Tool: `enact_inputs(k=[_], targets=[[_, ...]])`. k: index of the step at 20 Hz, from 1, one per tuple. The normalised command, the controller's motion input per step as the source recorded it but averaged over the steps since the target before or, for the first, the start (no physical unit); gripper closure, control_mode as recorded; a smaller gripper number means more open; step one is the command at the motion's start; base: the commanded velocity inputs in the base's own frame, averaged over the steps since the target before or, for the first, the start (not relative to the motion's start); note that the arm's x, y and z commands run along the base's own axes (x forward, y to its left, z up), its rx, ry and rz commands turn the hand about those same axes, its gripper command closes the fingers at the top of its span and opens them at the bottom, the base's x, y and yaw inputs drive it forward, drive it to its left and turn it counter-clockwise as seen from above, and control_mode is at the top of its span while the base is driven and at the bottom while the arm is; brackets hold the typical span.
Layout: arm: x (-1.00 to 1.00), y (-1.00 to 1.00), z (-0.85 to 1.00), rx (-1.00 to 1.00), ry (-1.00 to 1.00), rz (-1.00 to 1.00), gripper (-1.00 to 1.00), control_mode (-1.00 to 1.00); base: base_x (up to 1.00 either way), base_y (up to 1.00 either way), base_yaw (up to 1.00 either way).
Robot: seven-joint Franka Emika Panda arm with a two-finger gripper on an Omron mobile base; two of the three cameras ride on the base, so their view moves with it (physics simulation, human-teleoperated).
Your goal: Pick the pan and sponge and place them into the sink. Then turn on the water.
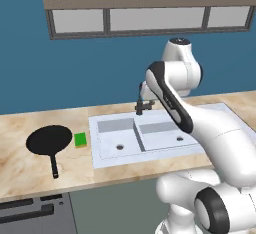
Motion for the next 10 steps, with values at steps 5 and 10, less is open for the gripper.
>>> enact_inputs(k=[5,10], targets=[[0.00,0.36,-0.13,0.00,0.00,0.00,-1.00,-1.00,0.00,0.00,0.00],[0.00,0.36,-0.16,0.01,0.00,0.00,-1.00,-1.00,0.00,0.00,0.00]])
